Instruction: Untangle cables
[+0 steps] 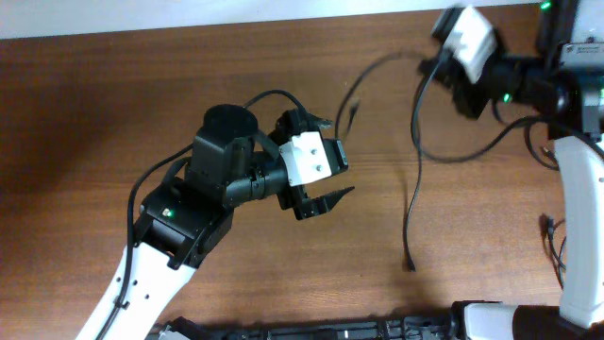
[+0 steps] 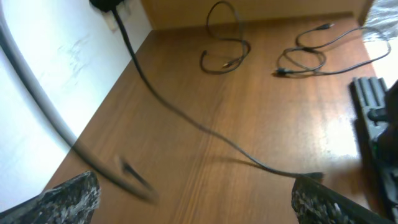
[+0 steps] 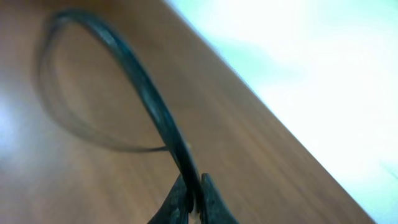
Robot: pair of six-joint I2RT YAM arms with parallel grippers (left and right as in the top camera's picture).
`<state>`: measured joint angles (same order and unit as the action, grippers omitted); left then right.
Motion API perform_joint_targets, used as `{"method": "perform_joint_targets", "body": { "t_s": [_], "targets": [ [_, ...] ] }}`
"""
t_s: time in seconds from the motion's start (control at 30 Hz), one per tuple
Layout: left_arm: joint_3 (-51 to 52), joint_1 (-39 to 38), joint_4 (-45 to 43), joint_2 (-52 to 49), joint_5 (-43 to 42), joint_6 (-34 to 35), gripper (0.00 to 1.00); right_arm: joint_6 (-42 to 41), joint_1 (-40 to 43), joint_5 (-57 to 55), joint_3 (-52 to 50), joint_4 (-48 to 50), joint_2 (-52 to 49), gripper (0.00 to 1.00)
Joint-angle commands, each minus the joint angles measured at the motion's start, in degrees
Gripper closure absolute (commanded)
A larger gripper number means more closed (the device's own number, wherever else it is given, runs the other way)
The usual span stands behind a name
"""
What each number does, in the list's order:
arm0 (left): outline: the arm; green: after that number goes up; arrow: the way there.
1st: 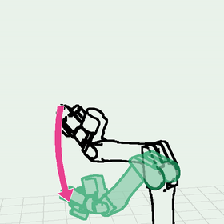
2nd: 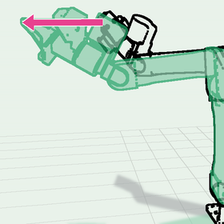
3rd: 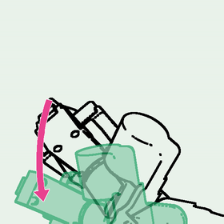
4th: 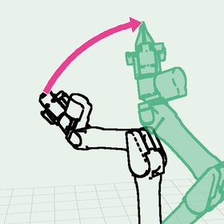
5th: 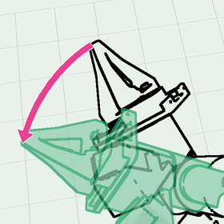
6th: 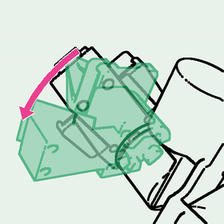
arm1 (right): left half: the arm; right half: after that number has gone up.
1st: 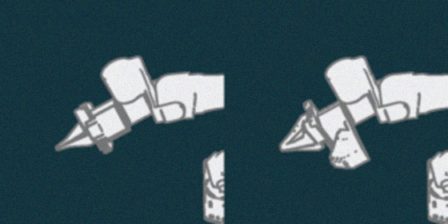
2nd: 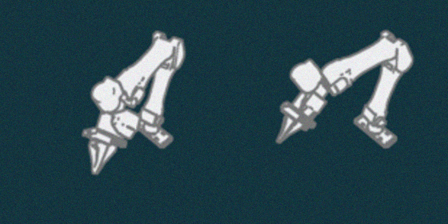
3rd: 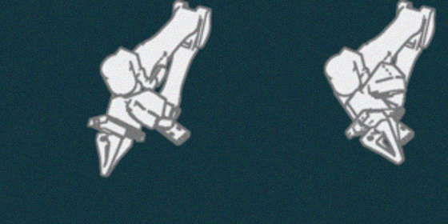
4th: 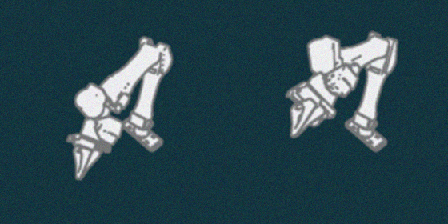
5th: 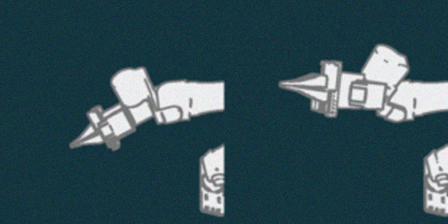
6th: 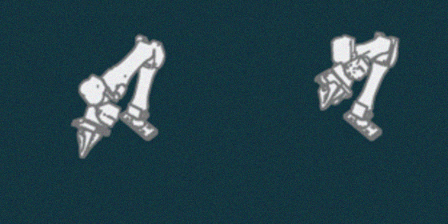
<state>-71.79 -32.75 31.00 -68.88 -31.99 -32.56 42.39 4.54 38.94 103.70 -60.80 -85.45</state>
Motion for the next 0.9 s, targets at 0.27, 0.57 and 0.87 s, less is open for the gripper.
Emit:
{"method": "perform_joint_targets", "body": {
  "t_s": [0.27, 0.57, 0.87],
  "targets": [
    [-0.3, -0.1, 1.3, 0.9, 9.5, -0.3, 0.01, -38.5, 12.0, -21.5, 0.5, 30.5, 0.7, 0.96],
    [-0.3, -0.1, 1.3, 0.9, 9.5, -0.3, 0.01, -38.9, 15.1, -42.9, 0.5, 44.4, -1.7, 0.96],
    [-0.3, -0.1, 1.3, 0.9, 9.5, -0.3, 0.01, -42.5, 15.2, -51.6, 0.5, 55.1, -13.1, 0.96]
  ]
}}
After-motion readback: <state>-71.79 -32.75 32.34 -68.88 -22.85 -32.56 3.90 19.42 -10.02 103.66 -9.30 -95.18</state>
